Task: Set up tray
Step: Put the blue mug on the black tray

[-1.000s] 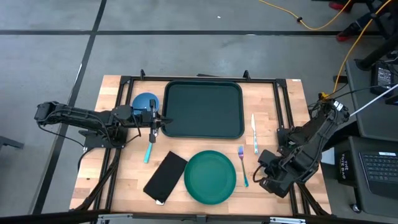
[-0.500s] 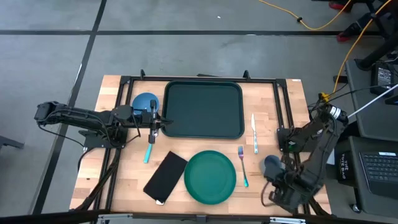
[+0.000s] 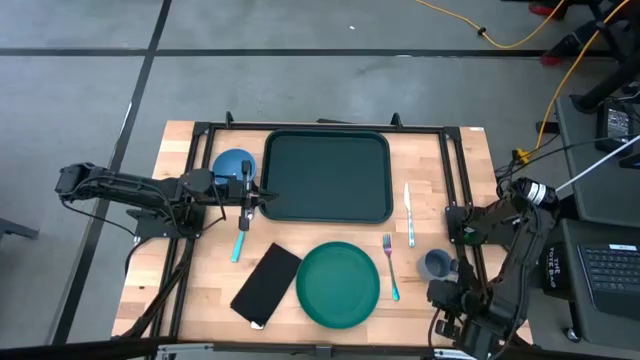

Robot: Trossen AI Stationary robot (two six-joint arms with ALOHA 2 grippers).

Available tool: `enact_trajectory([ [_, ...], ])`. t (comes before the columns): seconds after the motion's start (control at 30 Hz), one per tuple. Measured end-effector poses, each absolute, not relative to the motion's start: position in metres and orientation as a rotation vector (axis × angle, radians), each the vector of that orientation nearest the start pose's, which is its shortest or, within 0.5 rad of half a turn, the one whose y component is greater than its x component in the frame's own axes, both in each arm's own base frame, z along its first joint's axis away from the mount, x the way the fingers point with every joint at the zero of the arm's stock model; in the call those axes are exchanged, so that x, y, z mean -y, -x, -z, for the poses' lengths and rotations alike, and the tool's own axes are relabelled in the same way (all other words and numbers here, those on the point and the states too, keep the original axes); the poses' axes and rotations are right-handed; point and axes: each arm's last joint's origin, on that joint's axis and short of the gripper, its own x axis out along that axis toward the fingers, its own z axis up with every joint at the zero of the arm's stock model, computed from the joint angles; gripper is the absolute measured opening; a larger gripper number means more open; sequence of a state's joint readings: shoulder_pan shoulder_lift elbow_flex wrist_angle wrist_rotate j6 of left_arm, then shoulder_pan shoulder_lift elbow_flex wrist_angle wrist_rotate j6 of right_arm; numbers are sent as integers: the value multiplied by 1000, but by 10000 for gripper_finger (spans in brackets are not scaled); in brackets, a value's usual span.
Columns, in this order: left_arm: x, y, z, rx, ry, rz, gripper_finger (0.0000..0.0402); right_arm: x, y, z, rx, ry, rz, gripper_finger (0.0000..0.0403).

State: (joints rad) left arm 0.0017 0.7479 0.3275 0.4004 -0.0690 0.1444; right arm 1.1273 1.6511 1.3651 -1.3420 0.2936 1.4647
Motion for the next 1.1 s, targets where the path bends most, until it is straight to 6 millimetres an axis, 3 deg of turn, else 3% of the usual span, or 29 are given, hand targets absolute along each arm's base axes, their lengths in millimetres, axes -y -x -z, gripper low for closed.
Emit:
enact_trajectory([
  [0.5, -2, -171, -236, -25, -142, -69, 2, -249, -128, -251, -1314, -97, 556, 106],
  [0.83, -1, -171, -236, -22, -143, -27, 2, -249, -127, -251, -1315, -112, 576, 174],
  [1.1, -1, -171, -236, -22, -144, -25, 2, -251, -124, -252, -1235, -112, 571, 187],
])
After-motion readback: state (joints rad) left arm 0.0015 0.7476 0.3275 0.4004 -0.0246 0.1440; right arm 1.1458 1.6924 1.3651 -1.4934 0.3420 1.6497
